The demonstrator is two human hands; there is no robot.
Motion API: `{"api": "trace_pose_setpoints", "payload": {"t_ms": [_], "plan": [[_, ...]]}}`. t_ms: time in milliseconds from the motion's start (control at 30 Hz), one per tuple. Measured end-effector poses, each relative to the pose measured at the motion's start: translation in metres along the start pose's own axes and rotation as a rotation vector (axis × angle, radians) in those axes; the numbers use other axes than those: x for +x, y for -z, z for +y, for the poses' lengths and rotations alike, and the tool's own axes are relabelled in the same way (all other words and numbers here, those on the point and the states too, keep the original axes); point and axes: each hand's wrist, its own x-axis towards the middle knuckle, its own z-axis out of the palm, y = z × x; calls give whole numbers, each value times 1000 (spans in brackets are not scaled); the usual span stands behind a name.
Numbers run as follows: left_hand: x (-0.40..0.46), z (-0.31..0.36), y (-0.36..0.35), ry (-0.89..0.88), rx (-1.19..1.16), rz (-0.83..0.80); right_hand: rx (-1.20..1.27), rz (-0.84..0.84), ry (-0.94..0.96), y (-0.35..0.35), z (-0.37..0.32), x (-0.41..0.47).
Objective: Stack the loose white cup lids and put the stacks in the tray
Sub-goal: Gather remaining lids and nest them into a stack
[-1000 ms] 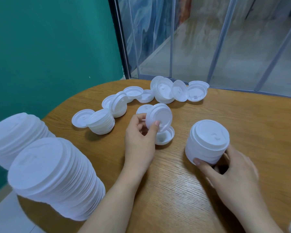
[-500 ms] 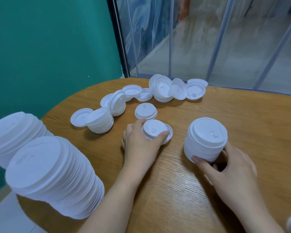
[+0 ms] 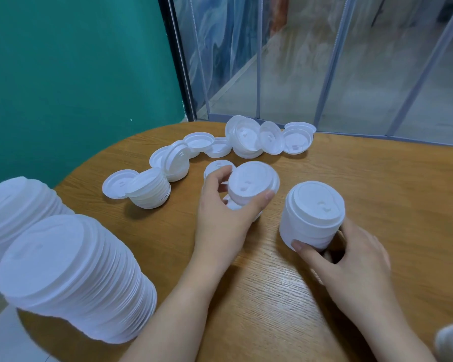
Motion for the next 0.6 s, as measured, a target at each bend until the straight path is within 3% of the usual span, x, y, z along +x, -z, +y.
{"api": "trace_pose_setpoints", "payload": {"t_ms": [133,267,600], "plan": [[-7,13,-8,-77,-107,-134,-7,6,7,-1,1,0],[-16,18,-19,-131,-54,-239,12,12,15,-1,0,-1],[-21,12,-43,-210,62,-311,10,6,-12,0,-2,-2]]}}
